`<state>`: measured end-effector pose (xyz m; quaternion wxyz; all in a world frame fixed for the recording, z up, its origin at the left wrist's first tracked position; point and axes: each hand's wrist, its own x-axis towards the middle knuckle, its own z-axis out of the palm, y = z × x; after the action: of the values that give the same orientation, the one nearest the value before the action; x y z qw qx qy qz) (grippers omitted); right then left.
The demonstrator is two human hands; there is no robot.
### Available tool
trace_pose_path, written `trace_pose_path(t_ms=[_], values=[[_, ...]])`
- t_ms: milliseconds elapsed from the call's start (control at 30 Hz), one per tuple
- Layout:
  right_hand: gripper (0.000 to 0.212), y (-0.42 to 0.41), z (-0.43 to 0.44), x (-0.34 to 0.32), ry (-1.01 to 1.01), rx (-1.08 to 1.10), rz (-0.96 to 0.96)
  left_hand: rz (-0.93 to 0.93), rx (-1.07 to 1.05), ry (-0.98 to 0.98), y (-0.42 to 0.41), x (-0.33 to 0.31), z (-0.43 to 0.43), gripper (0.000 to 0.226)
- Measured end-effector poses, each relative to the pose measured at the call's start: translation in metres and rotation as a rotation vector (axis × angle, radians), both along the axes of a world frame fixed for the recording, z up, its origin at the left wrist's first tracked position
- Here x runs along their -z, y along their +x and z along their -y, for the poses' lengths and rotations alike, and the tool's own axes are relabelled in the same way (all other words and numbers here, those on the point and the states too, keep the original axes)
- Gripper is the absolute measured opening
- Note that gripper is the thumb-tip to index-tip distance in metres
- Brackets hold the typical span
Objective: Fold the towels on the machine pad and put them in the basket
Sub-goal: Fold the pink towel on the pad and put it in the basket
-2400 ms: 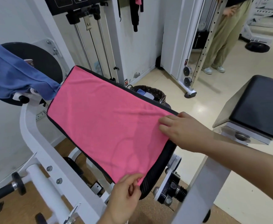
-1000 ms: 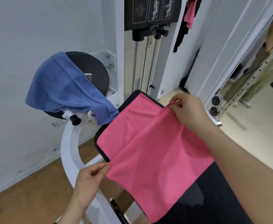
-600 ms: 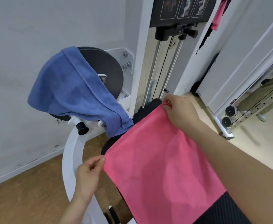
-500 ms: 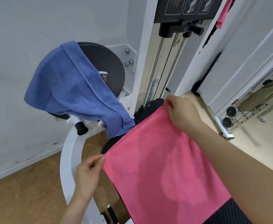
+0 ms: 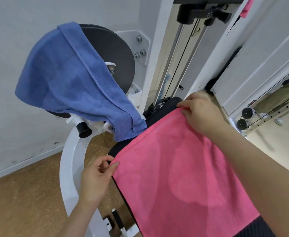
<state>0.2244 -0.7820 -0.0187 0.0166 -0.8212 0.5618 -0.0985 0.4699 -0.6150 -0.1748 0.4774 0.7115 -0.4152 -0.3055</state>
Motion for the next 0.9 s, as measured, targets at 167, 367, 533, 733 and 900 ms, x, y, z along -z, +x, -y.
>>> trace_pose_path(t_ms=[167, 367, 533, 733, 900], values=[[0.018, 0.003, -0.004, 0.000, -0.037, 0.030, -0.006, 0.056, 0.030, 0.005, 0.002, -0.009, 0.000, 0.017], [0.022, -0.002, -0.022, -0.013, -0.024, 0.002, 0.109, -0.276, 0.085, 0.012, 0.011, -0.036, -0.011, 0.022], [0.035, -0.020, -0.059, -0.051, 0.158, 0.065, 0.440, -0.278, 0.206, 0.002, 0.024, -0.073, -0.029, 0.013], [0.016, -0.047, -0.132, -0.107, 0.494, 0.059, 0.763, -0.182, 0.249, -0.046, 0.039, -0.113, -0.051, 0.028], [0.014, -0.070, -0.196, -0.138, 0.698, -0.003, 0.893, -0.178, 0.318, -0.122, 0.043, -0.156, -0.074, 0.028]])
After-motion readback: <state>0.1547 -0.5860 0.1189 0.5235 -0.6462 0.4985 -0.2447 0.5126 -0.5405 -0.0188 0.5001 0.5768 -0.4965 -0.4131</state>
